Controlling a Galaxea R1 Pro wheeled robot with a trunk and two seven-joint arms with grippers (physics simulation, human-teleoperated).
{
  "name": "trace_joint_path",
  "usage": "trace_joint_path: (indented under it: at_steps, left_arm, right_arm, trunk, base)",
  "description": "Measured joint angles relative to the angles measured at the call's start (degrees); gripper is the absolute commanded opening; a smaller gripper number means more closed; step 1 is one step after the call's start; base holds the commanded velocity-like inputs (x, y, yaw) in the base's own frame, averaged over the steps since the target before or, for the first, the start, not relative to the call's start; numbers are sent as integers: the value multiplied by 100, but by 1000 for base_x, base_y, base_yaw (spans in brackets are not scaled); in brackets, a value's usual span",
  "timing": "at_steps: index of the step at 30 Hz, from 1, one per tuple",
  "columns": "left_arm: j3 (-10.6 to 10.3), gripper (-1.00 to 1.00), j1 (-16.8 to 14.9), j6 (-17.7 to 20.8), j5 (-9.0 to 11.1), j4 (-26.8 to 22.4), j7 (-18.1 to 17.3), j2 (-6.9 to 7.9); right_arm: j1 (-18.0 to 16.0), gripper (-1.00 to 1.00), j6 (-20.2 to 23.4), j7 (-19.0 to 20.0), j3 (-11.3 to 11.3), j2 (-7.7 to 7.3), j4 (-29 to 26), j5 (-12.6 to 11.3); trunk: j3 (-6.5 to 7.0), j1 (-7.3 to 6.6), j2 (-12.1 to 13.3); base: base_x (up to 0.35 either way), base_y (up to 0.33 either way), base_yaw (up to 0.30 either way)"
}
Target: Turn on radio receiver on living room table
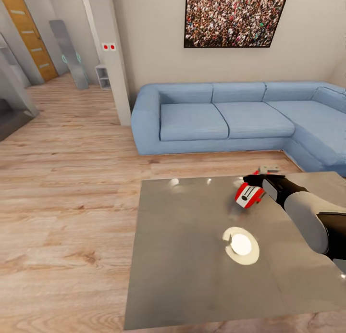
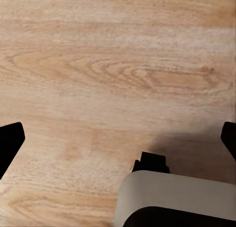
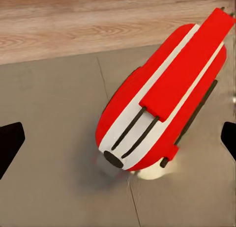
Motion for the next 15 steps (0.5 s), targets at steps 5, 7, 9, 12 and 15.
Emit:
trace_joint_path:
  at_steps: [5,7,9,12,15]
  left_arm:
    - [0,100,0,0,0,0,0,0]
    - [0,100,0,0,0,0,0,0]
    - [0,100,0,0,0,0,0,0]
    - [0,100,0,0,0,0,-3,0]
    - [0,100,0,0,0,0,-7,-6]
  right_arm:
    - [0,100,0,3,0,-1,0,0]
    - [0,100,0,5,-1,-1,2,0]
    - [0,100,0,5,-4,-1,2,0]
    - [0,100,0,5,-3,-1,0,0]
    - [0,100,0,5,-3,-1,2,0]
  trunk:
    - [0,0,0]
    - [0,0,0]
    - [0,0,0]
    - [0,0,0]
    - [0,0,0]
  base:
    - [0,-325,0]
    - [0,-251,0]
    - [0,-107,0]
    - [0,-41,0]
    - [52,-14,0]
